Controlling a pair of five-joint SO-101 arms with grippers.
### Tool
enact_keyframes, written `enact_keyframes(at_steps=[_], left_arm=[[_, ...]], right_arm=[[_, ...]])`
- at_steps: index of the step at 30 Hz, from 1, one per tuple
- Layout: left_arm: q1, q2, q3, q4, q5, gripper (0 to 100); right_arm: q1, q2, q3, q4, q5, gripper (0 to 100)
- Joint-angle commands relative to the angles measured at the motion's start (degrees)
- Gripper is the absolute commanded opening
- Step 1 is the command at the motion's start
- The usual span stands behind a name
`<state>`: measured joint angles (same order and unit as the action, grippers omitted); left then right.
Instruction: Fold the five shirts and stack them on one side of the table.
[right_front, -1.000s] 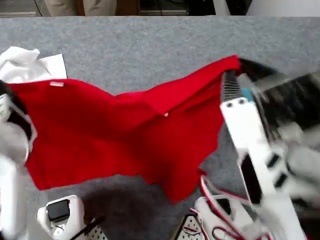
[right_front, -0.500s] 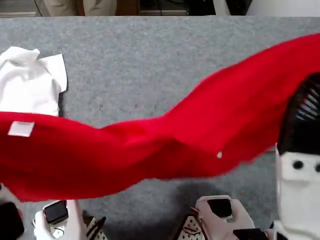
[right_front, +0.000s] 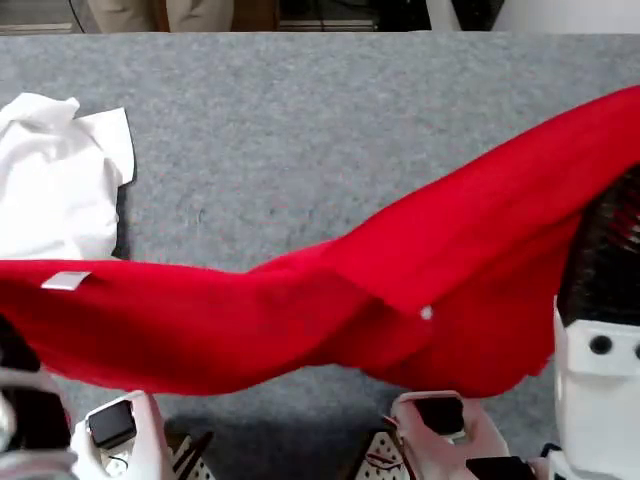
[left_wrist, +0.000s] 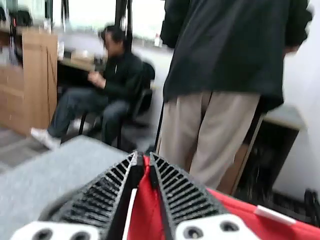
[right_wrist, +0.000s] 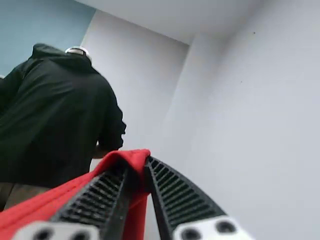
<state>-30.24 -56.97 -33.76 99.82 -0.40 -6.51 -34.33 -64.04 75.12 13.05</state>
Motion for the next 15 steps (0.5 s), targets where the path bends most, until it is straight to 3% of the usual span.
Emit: enact_keyframes(at_steps=[1, 6, 10, 15], left_arm=[[-0.4, -0.5, 9.1, 0.9, -0.4, 2], [-0.4, -7.2, 24.8, 0.4, -0.8, 2], [4.9, -12.9, 33.9, 0.4, -0.9, 2], [8.1, -18.2, 36.8, -1.1, -0.9, 2]], right_arm=[[0.4, 0.5, 0.3, 0.4, -0.4, 0.4], [0.4, 0.6, 1.3, 0.4, 0.0, 0.4], [0.4, 0.3, 4.3, 0.2, 0.0, 0.4], [0.4, 0.2, 5.2, 0.1, 0.0, 0.4]])
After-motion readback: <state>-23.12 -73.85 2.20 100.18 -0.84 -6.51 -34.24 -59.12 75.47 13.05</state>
